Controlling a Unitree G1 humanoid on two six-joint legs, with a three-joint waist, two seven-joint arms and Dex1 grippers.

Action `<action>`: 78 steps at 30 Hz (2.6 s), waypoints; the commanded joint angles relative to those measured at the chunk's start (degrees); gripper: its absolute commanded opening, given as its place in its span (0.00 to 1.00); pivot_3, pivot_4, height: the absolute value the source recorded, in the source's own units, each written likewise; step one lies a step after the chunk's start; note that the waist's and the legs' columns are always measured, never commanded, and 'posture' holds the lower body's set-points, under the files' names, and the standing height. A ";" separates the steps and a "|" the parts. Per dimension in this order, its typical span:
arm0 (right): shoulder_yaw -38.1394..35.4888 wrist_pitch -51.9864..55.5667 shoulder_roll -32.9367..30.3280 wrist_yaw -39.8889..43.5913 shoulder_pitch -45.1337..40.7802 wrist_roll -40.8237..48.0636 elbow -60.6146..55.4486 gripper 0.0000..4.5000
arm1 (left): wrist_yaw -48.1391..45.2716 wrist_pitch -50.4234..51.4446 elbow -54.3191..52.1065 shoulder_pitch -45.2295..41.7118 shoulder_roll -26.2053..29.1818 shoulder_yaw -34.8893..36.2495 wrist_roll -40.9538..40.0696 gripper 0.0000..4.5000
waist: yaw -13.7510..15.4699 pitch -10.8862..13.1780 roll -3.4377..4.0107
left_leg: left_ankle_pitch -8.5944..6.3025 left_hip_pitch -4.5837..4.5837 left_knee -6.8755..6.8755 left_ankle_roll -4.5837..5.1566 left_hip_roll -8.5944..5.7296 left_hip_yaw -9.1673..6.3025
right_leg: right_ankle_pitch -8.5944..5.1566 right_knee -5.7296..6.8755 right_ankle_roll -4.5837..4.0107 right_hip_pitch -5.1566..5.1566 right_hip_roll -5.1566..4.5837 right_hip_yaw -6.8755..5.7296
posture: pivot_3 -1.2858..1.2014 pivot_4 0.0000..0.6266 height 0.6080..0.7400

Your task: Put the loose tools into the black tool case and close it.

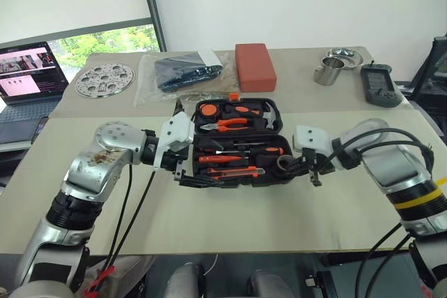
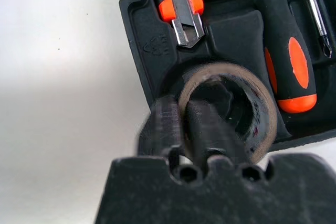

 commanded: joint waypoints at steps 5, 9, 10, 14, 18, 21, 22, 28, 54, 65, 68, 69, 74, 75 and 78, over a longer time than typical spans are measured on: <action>-1.42 1.51 1.38 -0.40 -1.60 2.95 -3.04 0.75 | 0.46 -1.61 0.01 -1.42 -0.19 0.35 0.35 1.00 | 0.06 0.00 0.00 | 0.00 -0.01 0.00 0.00 0.00 -0.01 | 0.00 0.00 0.00 0.00 -0.01 -0.01 | 0.52 0.24 1.00; -1.85 2.35 1.04 -0.08 -1.80 3.93 -3.83 1.00 | 0.71 -1.86 0.03 -1.08 -0.14 0.31 0.46 1.00 | 0.06 0.00 0.00 | 0.00 -0.02 0.00 0.01 0.00 -0.01 | 0.00 0.00 0.00 -0.01 -0.02 -0.01 | 0.52 0.24 1.00; -1.99 2.76 0.81 0.14 -1.66 4.23 -4.24 1.00 | 0.77 -1.87 -0.01 -0.93 -0.12 0.35 0.41 1.00 | 0.06 0.00 0.00 | 0.00 -0.01 0.00 0.01 0.00 -0.01 | 0.00 0.00 0.00 -0.01 -0.02 -0.01 | 0.52 0.24 1.00; -1.38 4.09 -0.26 0.22 -1.10 4.46 -5.18 1.00 | 0.96 -2.01 -0.01 -0.64 -0.22 0.37 0.38 1.00 | 0.03 0.00 0.00 | -0.01 -0.01 -0.01 0.01 0.00 -0.01 | 0.00 0.00 0.00 -0.01 -0.01 -0.01 | 0.52 0.24 1.00; -0.28 3.72 -1.60 0.03 -0.87 3.57 -4.98 1.00 | 1.18 -2.23 0.16 -0.70 -0.40 0.37 0.48 1.00 | 0.06 0.01 -0.01 | -0.01 -0.02 -0.02 0.01 0.01 -0.01 | 0.00 0.00 0.00 -0.02 -0.04 -0.01 | 0.52 0.24 1.00; 0.21 3.92 -2.14 -0.14 -0.99 3.08 -4.73 1.00 | 1.28 -2.34 0.23 -0.63 -0.49 0.31 0.44 1.00 | 0.04 0.01 -0.01 | -0.01 -0.02 -0.02 0.02 0.00 -0.01 | 0.00 -0.01 0.00 -0.02 -0.03 0.00 | 0.52 0.24 1.00; 0.27 3.67 -2.21 -0.43 -1.03 2.74 -4.52 1.00 | 1.30 -2.38 0.27 -0.62 -0.50 0.30 0.46 1.00 | -0.01 0.01 -0.02 | -0.01 -0.01 -0.02 0.02 0.00 -0.01 | 0.00 -0.01 0.00 -0.02 -0.03 0.00 | 0.52 0.24 1.00; -3.66 4.79 -2.62 -1.33 -3.44 4.62 -2.99 0.76 | 1.27 -2.45 0.54 -0.61 -0.44 0.37 0.51 1.00 | -0.03 0.02 -0.02 | -0.01 -0.02 -0.02 0.02 0.00 0.00 | 0.00 -0.01 0.00 -0.05 -0.03 0.02 | 0.52 0.24 1.00; 0.14 -2.53 -3.89 -0.82 -2.14 -1.66 2.58 0.01 | 0.81 -2.75 0.67 -0.28 -0.30 0.59 0.89 1.00 | 0.03 0.03 -0.04 | -0.01 -0.02 -0.05 0.02 0.01 0.01 | 0.00 -0.03 0.00 -0.04 -0.05 0.02 | 0.52 0.24 1.00; -6.55 -6.09 -3.35 -6.80 -2.08 0.05 7.22 0.01 | 12.58 -6.95 12.79 0.03 -4.26 4.39 6.11 1.00 | -0.11 0.03 -0.05 | -0.01 0.02 -0.07 0.03 0.00 0.02 | 0.00 -0.03 0.00 -0.03 -0.03 0.03 | 0.52 0.24 1.00; -10.01 -6.83 0.60 -13.48 -4.06 0.58 12.69 0.17 | 22.14 -7.56 21.76 -3.53 -7.80 8.08 8.12 1.00 | -0.08 0.05 -0.08 | -0.01 0.05 -0.08 0.03 0.02 0.01 | 0.00 0.01 0.00 -0.02 -0.04 0.02 | 0.52 0.24 1.00; -11.23 -7.20 2.51 -17.18 -5.26 0.11 15.28 0.22 | 25.70 -7.53 25.06 -5.22 -8.89 9.06 9.23 1.00 | -0.07 0.06 -0.10 | -0.01 0.04 -0.08 0.02 0.03 0.01 | 0.00 0.01 0.00 -0.04 -0.06 0.02 | 0.52 0.24 1.00; -17.29 -2.95 10.90 -27.47 -12.99 2.76 28.45 0.45 | 34.76 -4.13 39.66 -12.99 -12.53 12.32 10.48 1.00 | -0.08 0.10 -0.15 | 0.04 0.01 -0.07 -0.04 0.00 0.02 | 0.00 0.08 0.00 -0.10 -0.08 0.02 | 0.52 0.24 1.00; -18.50 -1.76 12.47 -28.92 -14.80 3.56 31.50 0.45 | 34.80 -3.22 41.98 -14.17 -13.28 12.92 9.86 1.00 | -0.07 0.09 -0.15 | 0.08 0.01 -0.11 -0.11 0.00 0.03 | 0.01 0.08 0.00 -0.11 -0.08 0.02 | 0.52 0.24 1.00; -22.84 1.11 17.23 -34.00 -20.98 6.12 43.49 0.45 | 36.78 -2.04 51.13 -18.59 -15.19 14.74 9.83 1.00 | -0.05 0.09 -0.14 | 0.34 0.03 -0.13 -0.55 -0.02 0.07 | 0.01 0.11 0.00 -0.11 -0.08 -0.02 | 0.52 0.24 1.00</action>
